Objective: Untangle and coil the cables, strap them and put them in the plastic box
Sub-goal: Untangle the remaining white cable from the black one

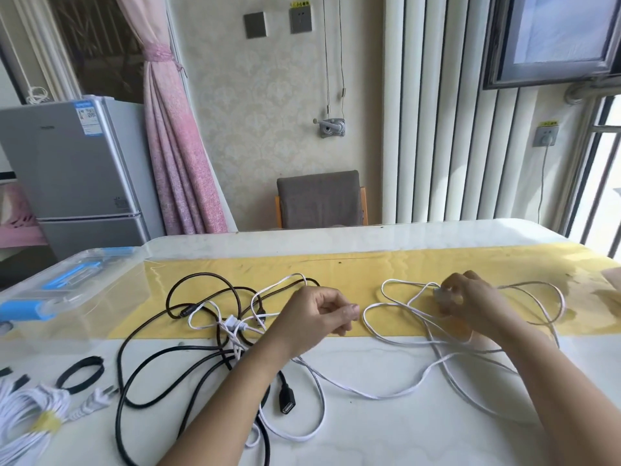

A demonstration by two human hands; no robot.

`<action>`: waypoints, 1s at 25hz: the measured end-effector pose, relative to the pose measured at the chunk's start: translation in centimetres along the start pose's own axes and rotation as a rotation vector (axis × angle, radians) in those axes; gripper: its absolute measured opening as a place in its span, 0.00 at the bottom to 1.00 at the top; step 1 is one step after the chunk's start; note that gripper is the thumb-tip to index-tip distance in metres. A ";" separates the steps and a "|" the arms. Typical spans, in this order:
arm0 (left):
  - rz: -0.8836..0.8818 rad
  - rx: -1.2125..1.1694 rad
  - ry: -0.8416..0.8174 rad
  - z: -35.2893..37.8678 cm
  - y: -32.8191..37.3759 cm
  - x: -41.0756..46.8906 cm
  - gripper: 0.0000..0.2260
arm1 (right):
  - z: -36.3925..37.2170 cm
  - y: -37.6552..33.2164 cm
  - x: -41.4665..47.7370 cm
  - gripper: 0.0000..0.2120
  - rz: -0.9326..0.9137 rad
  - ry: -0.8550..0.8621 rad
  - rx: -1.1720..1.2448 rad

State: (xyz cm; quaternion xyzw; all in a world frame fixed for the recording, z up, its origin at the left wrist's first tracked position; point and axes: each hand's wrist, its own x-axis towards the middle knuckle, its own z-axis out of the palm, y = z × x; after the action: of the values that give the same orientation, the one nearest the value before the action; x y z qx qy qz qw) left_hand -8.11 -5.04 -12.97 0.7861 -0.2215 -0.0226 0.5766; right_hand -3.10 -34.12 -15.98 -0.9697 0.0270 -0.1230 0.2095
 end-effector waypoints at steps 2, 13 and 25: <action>0.004 0.046 -0.003 0.6 -0.1 -0.1 0.09 | 0.6 0.4 0.6 0.12 0.031 -0.038 -0.071; 0.042 0.003 0.131 1.4 -0.3 0.3 0.16 | -3.9 -10.2 -3.8 0.21 -0.219 0.002 1.139; 0.131 -0.233 0.060 1.3 1.2 0.0 0.15 | -5.9 -10.3 -4.7 0.12 -0.379 -0.120 0.738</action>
State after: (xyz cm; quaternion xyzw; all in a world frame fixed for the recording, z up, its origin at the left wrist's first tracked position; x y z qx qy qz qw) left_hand -8.91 -6.50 -12.30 0.6981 -0.2506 0.0130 0.6706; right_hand -9.12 -26.57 -7.60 -0.8228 -0.2098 -0.1040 0.5179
